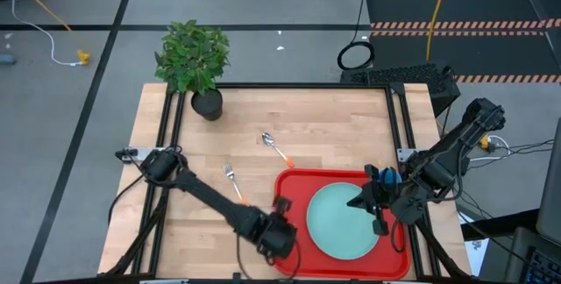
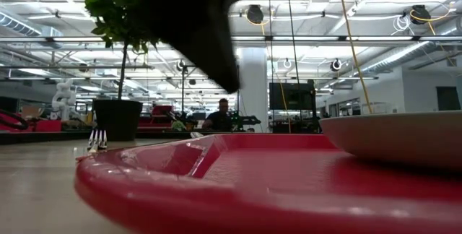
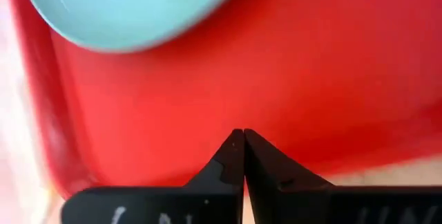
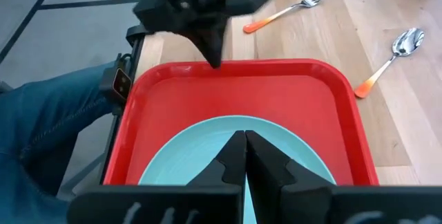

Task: Pick and place plate/cup/fork/spoon on tray
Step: Put the light blue plate on the red serving tray, then put the orange fork on the left side of the light blue plate on the red serving tray

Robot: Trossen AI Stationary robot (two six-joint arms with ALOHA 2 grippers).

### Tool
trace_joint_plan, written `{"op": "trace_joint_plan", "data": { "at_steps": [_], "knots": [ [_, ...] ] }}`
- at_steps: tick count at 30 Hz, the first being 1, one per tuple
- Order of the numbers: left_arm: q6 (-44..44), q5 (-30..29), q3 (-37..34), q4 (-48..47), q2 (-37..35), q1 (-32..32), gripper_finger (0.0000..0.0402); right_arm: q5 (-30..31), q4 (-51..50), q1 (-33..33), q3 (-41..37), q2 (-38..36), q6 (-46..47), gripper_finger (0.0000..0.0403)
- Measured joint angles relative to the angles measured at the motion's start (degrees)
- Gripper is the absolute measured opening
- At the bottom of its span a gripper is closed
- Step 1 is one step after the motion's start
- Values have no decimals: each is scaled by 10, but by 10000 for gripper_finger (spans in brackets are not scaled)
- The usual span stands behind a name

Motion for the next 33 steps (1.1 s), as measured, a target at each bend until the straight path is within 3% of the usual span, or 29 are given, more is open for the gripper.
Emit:
{"op": "trace_joint_plan", "data": {
  "at_steps": [10,24,33],
  "knots": [
    [-7,65,-1,68,41,105,5,-23,-3,0,0,0,11,0],
    [55,87,2,192,55,87,4,-30,3,0,0,0,13,0],
    [85,87,1,179,51,80,13,-30,8,0,0,0,11,0]
  ]
}}
